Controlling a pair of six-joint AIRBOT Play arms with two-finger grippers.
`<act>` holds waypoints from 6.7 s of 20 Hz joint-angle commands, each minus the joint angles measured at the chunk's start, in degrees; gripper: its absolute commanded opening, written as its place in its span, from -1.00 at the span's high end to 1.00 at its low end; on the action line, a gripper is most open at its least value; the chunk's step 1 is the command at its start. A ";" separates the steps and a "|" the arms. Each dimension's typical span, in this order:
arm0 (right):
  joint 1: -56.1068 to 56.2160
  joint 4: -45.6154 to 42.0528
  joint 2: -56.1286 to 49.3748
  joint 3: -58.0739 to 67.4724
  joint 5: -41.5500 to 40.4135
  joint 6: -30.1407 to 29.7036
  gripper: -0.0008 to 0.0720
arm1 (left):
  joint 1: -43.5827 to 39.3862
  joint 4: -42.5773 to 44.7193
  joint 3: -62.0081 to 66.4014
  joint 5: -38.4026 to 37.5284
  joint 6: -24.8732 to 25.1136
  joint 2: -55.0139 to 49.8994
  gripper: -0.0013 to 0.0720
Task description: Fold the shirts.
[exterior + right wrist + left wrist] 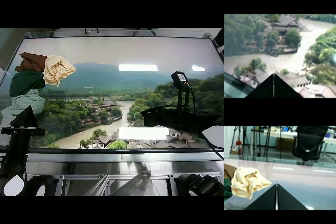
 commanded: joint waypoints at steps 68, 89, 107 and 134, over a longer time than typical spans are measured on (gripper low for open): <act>-30.80 -2.97 -8.13 2.47 13.40 -2.21 -0.25 | -15.30 -7.91 81.40 -85.15 1.03 -97.20 0.46; -11.61 54.75 -47.41 3.41 6.19 -48.30 -0.65 | 12.74 -16.02 91.80 -83.49 1.33 -117.00 -0.99; -47.78 71.87 -17.92 22.69 29.62 -52.02 0.93 | 15.67 -20.09 118.40 -98.25 -5.09 -97.00 0.94; -49.37 34.51 -24.39 8.20 25.77 -44.06 -0.69 | 21.86 -13.33 58.34 -93.92 0.94 -82.90 -0.99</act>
